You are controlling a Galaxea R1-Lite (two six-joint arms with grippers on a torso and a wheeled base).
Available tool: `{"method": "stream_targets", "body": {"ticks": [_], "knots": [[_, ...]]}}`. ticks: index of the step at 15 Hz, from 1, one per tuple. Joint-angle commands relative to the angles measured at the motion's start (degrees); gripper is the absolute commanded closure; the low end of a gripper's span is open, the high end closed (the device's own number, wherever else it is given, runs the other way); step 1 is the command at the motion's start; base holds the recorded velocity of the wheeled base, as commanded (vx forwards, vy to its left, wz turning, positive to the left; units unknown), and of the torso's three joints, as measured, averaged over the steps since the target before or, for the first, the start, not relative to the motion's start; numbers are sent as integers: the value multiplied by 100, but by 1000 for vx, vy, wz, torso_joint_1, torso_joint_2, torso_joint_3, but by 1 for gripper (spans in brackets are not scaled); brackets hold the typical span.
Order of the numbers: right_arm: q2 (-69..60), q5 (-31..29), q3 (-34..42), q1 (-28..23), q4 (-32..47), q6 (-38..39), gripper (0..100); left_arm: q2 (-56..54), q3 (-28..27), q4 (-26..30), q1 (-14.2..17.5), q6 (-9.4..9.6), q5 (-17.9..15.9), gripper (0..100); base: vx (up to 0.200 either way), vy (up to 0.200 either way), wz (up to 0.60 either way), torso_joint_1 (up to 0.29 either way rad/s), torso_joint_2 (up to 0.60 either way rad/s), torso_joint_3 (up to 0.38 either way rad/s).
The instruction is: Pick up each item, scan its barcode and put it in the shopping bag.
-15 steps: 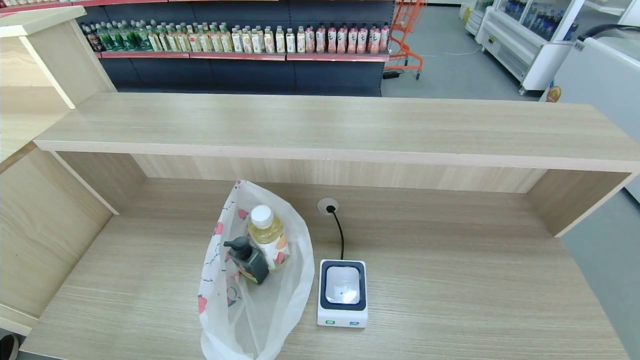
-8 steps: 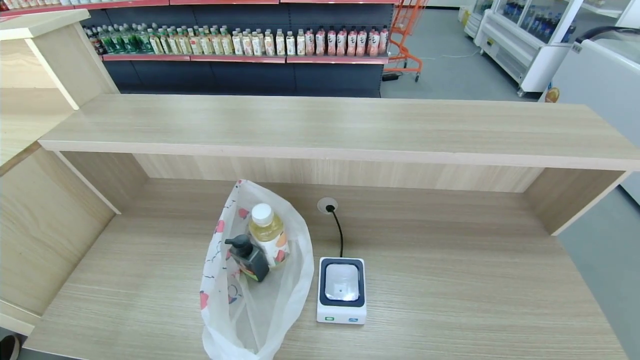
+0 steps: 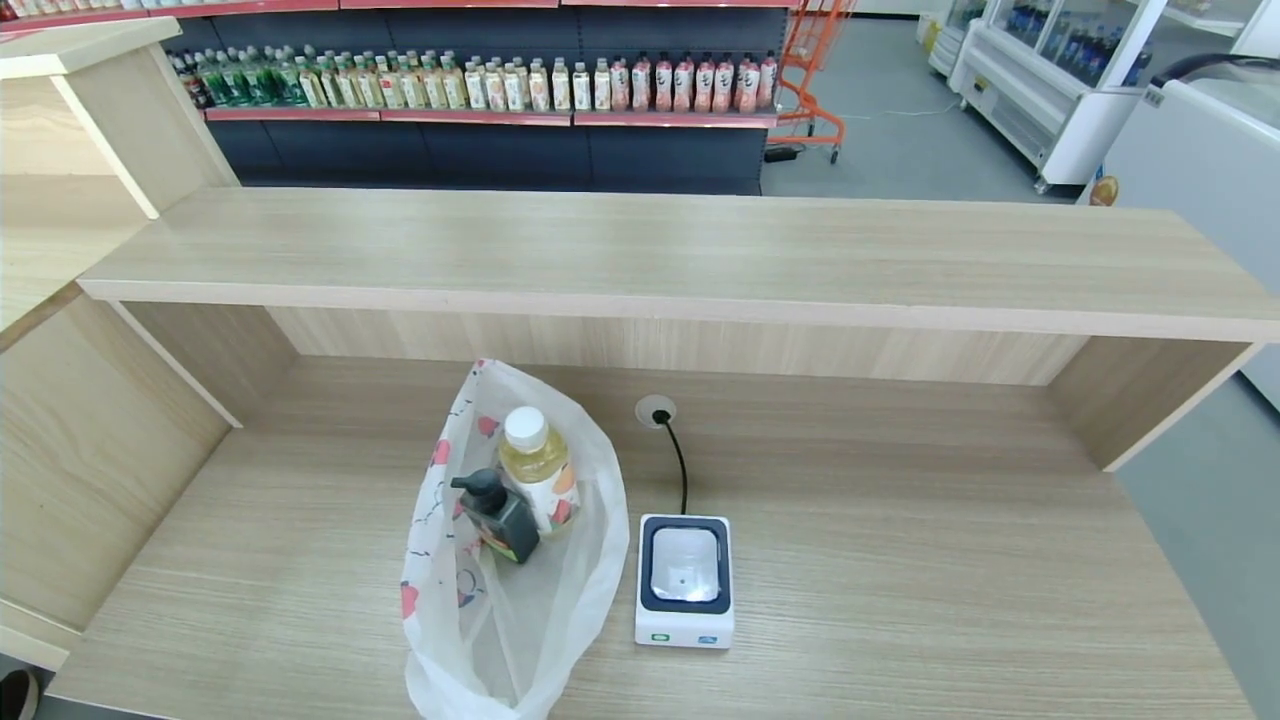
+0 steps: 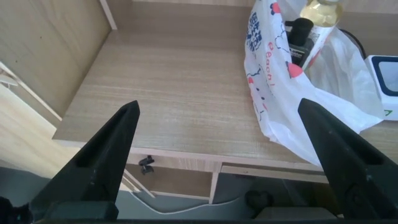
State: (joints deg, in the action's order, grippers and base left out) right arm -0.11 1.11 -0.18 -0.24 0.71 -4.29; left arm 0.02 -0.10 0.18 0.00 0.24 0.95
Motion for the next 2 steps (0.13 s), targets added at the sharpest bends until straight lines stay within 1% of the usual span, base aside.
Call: {"method": "stream_targets", "body": {"ticks": [1, 2], "knots": [[11, 3, 1, -2, 0, -10, 100, -2, 1, -1, 0, 2, 2, 0, 0, 0, 0, 0, 0, 0], [11, 3, 1, -2, 0, 7, 100, -2, 1, -1, 0, 2, 2, 0, 0, 0, 0, 0, 0, 0]]}}
